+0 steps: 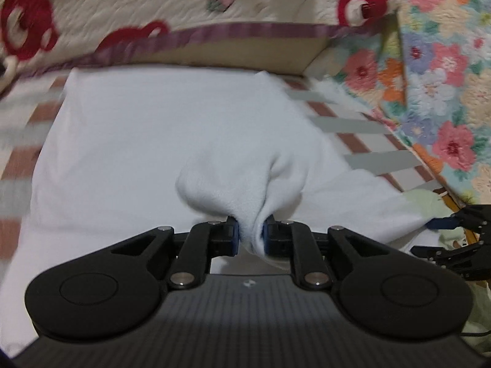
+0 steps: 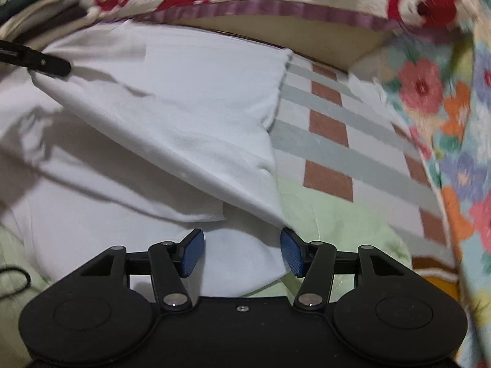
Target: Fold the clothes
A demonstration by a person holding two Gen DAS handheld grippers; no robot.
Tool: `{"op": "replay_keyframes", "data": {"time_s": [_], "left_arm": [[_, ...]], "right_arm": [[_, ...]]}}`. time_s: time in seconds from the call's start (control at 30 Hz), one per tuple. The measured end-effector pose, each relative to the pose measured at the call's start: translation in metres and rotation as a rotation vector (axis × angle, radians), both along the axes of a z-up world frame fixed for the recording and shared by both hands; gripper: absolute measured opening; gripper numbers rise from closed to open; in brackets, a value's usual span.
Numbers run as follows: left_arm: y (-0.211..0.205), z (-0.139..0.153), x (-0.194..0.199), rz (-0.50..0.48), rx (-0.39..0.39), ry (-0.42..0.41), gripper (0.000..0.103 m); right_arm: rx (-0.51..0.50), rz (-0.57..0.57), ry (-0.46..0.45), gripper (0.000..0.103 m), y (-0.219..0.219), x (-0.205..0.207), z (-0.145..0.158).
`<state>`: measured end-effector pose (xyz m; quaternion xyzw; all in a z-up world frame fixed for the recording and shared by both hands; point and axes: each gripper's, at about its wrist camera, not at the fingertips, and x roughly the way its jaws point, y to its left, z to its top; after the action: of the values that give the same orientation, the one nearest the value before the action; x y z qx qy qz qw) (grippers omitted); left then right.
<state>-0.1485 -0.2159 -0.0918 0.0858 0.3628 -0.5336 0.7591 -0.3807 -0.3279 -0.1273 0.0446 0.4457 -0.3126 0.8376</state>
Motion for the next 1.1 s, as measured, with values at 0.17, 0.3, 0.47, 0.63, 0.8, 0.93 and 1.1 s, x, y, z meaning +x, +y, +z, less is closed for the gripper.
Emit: {"op": "replay_keyframes", "data": {"time_s": [0.17, 0.3, 0.47, 0.63, 0.8, 0.93, 1.1], "left_arm": [[0.024, 0.014, -0.005, 0.007, -0.083, -0.081, 0.013], [0.033, 0.017, -0.001, -0.001, -0.108, -0.076, 0.015], [0.027, -0.011, 0.008, 0.006, -0.017, 0.052, 0.015], [0.026, -0.014, 0.012, 0.012, -0.024, 0.077, 0.015], [0.026, -0.008, 0.016, 0.000, -0.058, 0.112, 0.015], [0.025, 0.007, 0.004, -0.066, -0.079, 0.045, 0.015], [0.022, 0.008, 0.007, -0.062, -0.084, 0.042, 0.015]], "right_arm": [[-0.067, 0.052, 0.051, 0.059, 0.013, 0.005, 0.001], [-0.080, 0.053, 0.059, 0.058, 0.019, 0.006, 0.002], [-0.042, 0.008, 0.025, 0.058, 0.017, 0.002, 0.003], [-0.016, -0.058, -0.067, 0.059, 0.015, -0.005, 0.015], [-0.075, -0.004, -0.001, 0.059, 0.027, -0.005, 0.009], [-0.093, 0.087, 0.099, 0.061, 0.035, -0.009, 0.003], [-0.017, -0.071, 0.017, 0.067, 0.008, -0.023, 0.010]]}}
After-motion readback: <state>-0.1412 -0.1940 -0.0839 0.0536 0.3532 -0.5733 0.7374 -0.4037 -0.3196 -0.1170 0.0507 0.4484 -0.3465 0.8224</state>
